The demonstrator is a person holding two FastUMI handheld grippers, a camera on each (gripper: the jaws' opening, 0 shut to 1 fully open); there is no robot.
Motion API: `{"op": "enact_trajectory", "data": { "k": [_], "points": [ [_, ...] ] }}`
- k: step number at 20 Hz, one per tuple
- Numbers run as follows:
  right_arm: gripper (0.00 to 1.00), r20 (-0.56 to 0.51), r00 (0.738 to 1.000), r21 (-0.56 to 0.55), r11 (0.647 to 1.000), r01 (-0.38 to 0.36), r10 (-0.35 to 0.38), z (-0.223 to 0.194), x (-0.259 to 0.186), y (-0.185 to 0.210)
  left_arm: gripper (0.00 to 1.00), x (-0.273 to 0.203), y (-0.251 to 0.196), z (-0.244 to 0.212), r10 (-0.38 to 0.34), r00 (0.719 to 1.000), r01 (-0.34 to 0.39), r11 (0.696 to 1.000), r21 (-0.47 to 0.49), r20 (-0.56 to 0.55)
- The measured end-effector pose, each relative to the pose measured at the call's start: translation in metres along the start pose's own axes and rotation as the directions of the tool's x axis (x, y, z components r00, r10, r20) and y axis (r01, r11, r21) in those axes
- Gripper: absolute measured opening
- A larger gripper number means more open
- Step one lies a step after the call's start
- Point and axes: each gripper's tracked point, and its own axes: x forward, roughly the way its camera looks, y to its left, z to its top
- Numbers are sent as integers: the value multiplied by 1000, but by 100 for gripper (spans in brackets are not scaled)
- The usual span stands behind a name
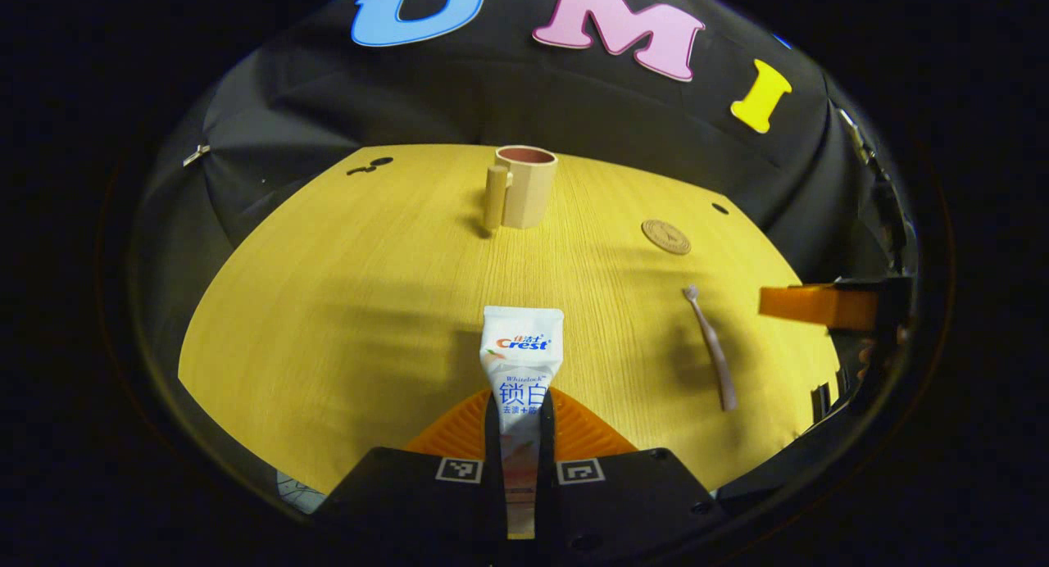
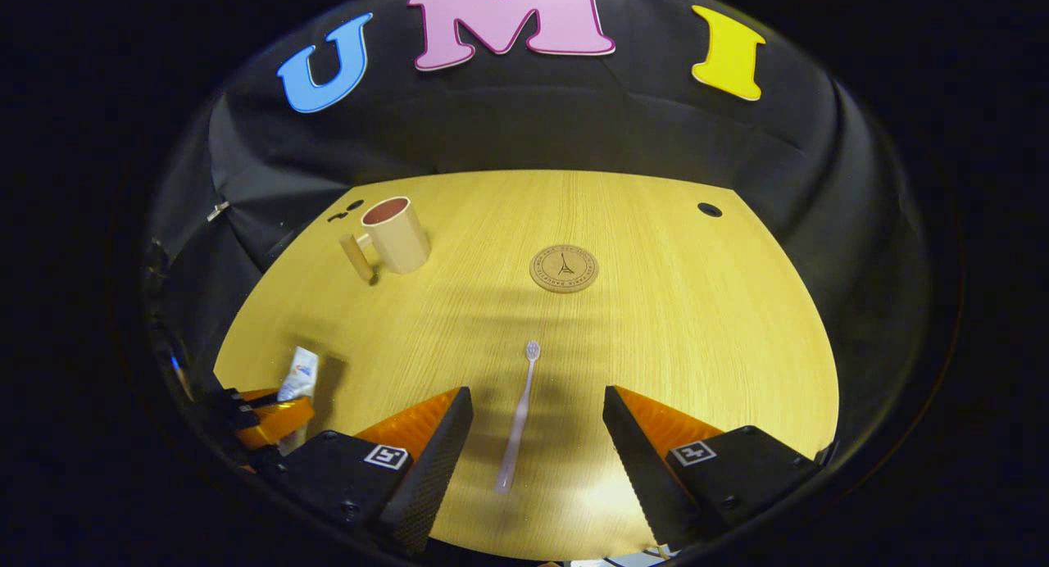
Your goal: Put the toothbrush and toothpaste on the desktop into the cup, then pick up the cup and place it on the coaster on the desktop.
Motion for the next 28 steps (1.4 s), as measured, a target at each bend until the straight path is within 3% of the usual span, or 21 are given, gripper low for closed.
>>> {"op": "enact_trajectory", "data": {
  "k": [6,13,14,15,18,20,21,22,23,24,25,26,27,28],
  "points": [
    [99,-114,993,1,1000,30,-29,-28,32,4,19,-50,-3,28,-1,996,5,999,-37,90],
    [99,-196,978,-10,997,77,-77,-51,49,1,18,-74,1,25,-2,995,11,995,-98,97],
    [99,-215,973,-9,997,77,-78,-56,51,3,14,-79,0,23,-7,995,16,995,-99,97],
    [99,-235,969,-2,997,78,-76,-62,52,4,18,-81,1,20,-6,996,15,995,-95,94],
    [98,-237,969,22,997,77,-70,-60,53,6,14,-86,1,17,-8,996,16,996,-88,90],
    [97,-235,969,19,997,76,-70,-58,54,5,18,-90,1,14,-5,996,13,996,-91,86],
    [79,-241,968,25,997,79,-71,-60,56,5,14,-90,1,11,-5,997,13,995,-94,82],
    [68,-244,967,24,997,80,-72,-59,56,5,18,-91,2,9,-7,997,14,995,-101,74],
    [37,-249,966,19,997,75,-68,-58,55,4,18,-90,1,6,-9,998,16,993,-113,68],
    [37,-247,967,14,997,74,-68,-57,58,2,18,-91,2,4,-7,998,15,992,-124,65],
    [16,-246,967,20,997,71,-64,-58,59,1,18,-90,3,2,-5,998,13,992,-129,59],
    [10,-245,968,23,998,59,-52,-56,56,2,18,-90,3,-1,-5,999,12,991,-131,54],
    [8,-235,972,9,999,32,-29,-56,57,3,14,-90,2,-4,-6,999,13,991,-134,49],
    [7,-231,973,-16,1000,3,-7,-56,59,4,18,-89,2,-7,-6,999,12,990,-140,44]
  ]
}}
